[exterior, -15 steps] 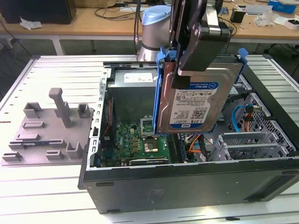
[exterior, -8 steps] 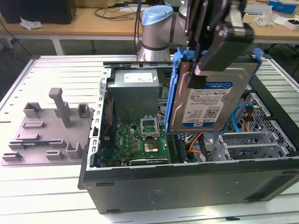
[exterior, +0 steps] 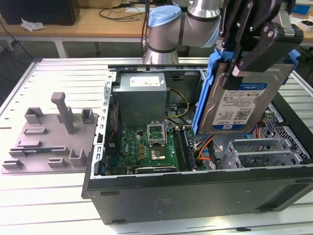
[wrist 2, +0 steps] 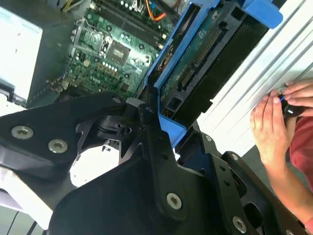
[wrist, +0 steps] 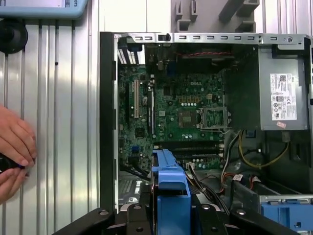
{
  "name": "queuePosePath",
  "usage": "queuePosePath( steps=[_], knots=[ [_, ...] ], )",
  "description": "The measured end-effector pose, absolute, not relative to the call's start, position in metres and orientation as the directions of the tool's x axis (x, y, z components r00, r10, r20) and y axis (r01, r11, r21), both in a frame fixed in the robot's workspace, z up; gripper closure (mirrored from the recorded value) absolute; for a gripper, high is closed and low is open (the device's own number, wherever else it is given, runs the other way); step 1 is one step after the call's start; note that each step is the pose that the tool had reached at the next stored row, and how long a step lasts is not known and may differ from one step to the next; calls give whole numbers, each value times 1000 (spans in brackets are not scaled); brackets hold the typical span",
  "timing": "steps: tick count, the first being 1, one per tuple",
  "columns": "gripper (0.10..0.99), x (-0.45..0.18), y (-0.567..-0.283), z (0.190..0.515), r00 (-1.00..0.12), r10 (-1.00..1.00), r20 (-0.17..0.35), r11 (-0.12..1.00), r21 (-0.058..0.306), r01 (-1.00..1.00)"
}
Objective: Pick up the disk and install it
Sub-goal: 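Insert the disk into the insertion slot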
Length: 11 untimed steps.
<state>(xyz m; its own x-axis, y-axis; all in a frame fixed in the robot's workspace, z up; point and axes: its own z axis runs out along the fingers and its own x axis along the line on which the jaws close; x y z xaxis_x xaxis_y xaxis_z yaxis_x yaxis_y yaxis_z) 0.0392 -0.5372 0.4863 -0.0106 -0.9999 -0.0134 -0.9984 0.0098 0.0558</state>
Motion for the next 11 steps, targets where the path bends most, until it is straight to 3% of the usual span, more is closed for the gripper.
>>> queuePosePath(
  steps=[11],
  knots=[
    [718,75,-537,481,-11,-1000,-13,10,55,-998]
  ],
)
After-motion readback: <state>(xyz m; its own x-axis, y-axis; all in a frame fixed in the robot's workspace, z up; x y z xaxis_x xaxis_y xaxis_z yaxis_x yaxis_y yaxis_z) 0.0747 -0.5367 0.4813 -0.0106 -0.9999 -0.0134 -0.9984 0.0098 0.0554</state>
